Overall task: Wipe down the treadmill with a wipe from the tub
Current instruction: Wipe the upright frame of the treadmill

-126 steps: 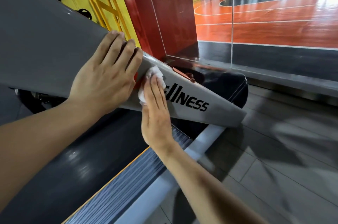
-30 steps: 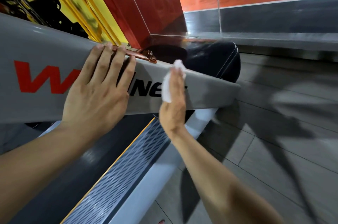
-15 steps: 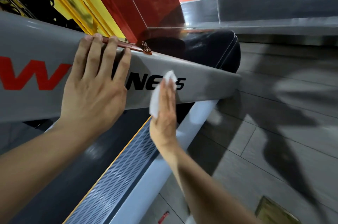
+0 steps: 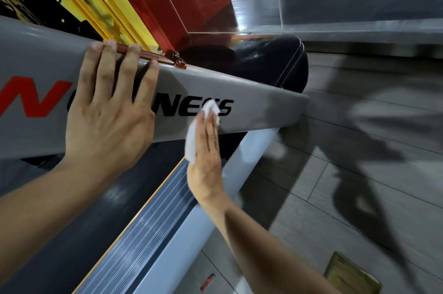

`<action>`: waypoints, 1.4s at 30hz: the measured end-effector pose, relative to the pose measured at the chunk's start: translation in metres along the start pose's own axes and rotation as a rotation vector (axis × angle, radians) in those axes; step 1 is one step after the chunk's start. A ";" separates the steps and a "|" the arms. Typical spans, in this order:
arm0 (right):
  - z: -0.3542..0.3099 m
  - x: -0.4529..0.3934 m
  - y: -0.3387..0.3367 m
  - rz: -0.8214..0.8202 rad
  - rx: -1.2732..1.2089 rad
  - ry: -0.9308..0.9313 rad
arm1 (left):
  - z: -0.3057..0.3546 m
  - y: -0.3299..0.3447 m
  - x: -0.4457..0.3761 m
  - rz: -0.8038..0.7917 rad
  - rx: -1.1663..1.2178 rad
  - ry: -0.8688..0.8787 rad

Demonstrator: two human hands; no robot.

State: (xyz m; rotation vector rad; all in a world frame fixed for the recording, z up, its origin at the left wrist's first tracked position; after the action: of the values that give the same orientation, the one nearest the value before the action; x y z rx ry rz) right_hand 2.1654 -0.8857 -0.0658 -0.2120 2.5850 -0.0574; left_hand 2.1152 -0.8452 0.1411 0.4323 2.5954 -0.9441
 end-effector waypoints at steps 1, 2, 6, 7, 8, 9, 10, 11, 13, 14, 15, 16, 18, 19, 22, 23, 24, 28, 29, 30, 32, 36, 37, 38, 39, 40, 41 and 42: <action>0.017 0.000 -0.004 0.047 0.003 0.091 | 0.000 0.000 0.000 -0.003 0.000 -0.005; 0.026 -0.001 -0.009 0.098 -0.015 0.188 | 0.000 0.000 0.000 -0.004 -0.001 -0.011; 0.001 -0.005 -0.004 0.073 -0.033 0.076 | 0.003 0.003 0.000 -0.011 -0.004 -0.018; -0.014 -0.003 0.002 0.040 -0.026 -0.041 | 0.002 0.003 0.000 -0.012 -0.003 -0.019; -0.025 0.000 0.007 0.023 -0.015 -0.140 | 0.002 0.003 0.000 -0.010 0.000 -0.019; -0.028 0.001 0.010 0.025 -0.002 -0.226 | 0.002 0.003 0.000 -0.008 0.006 -0.019; -0.026 0.000 0.012 0.025 0.010 -0.280 | 0.002 0.002 0.000 -0.007 0.009 -0.020; -0.016 -0.001 0.013 0.023 0.038 -0.310 | 0.002 0.002 0.000 -0.007 0.011 -0.021; 0.002 -0.005 0.009 0.027 0.100 -0.301 | 0.003 0.001 -0.001 -0.009 0.010 -0.022; 0.010 -0.006 0.007 0.029 0.128 -0.277 | 0.004 0.001 -0.001 -0.010 0.008 -0.022; 0.017 -0.007 0.006 0.028 0.150 -0.243 | 0.004 0.000 -0.001 -0.013 0.007 -0.023; 0.024 -0.007 0.004 0.022 0.164 -0.187 | 0.004 -0.001 -0.001 -0.017 0.007 -0.025; 0.044 -0.011 -0.003 0.019 0.118 0.028 | 0.004 -0.002 -0.002 -0.019 0.016 -0.027; 0.055 -0.016 -0.010 0.036 0.050 0.162 | 0.005 -0.002 -0.003 -0.016 0.025 -0.019; 0.079 -0.041 -0.031 0.089 -0.068 0.359 | 0.020 0.003 -0.007 0.000 0.055 0.081; 0.083 -0.051 -0.037 0.081 -0.080 0.386 | 0.029 0.008 -0.009 0.001 0.062 0.130; 0.085 -0.061 -0.042 0.067 -0.088 0.401 | 0.039 0.013 -0.011 -0.002 0.071 0.177; 0.081 -0.101 -0.054 0.072 -0.084 0.166 | 0.088 0.040 -0.032 -0.035 0.122 0.251; 0.080 -0.112 -0.055 0.047 -0.093 0.044 | 0.099 0.047 -0.039 -0.035 0.130 0.239; 0.081 -0.124 -0.056 0.008 -0.121 -0.064 | 0.108 0.053 -0.046 -0.033 0.138 0.223; 0.084 -0.145 -0.062 -0.086 -0.147 -0.167 | 0.122 0.066 -0.059 -0.041 0.172 0.188; 0.127 -0.162 -0.080 -0.114 -0.055 -0.012 | 0.134 0.089 -0.066 -0.062 0.153 0.159; 0.144 -0.165 -0.085 -0.123 -0.045 0.082 | 0.136 0.093 -0.066 -0.061 0.145 0.166; 0.161 -0.169 -0.089 -0.138 -0.037 0.169 | 0.137 0.096 -0.066 -0.059 0.149 0.172; 0.176 -0.172 -0.094 -0.144 -0.030 0.228 | 0.139 0.098 -0.067 -0.062 0.160 0.176; 0.191 -0.175 -0.098 -0.138 -0.023 0.259 | 0.142 0.101 -0.068 -0.066 0.169 0.182; 0.204 -0.178 -0.102 -0.128 -0.015 0.276 | 0.146 0.104 -0.070 -0.070 0.171 0.189; 0.218 -0.179 -0.105 -0.118 -0.005 0.284 | 0.151 0.107 -0.073 -0.077 0.170 0.198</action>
State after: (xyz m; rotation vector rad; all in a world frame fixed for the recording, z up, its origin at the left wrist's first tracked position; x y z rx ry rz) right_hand 2.4446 -0.9602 -0.1508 -0.3832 2.8523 -0.1333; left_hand 2.2548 -0.8786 0.0028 0.4957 2.7352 -1.2113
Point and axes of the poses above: each hand's wrist, its own x-axis away from the middle knuckle, its own y-axis out of the palm, z = x × y, the point moved 2 cm from there along -x, towards the middle knuckle, and after that the axes turned 1 degree about -z, right-handed, at the moved point
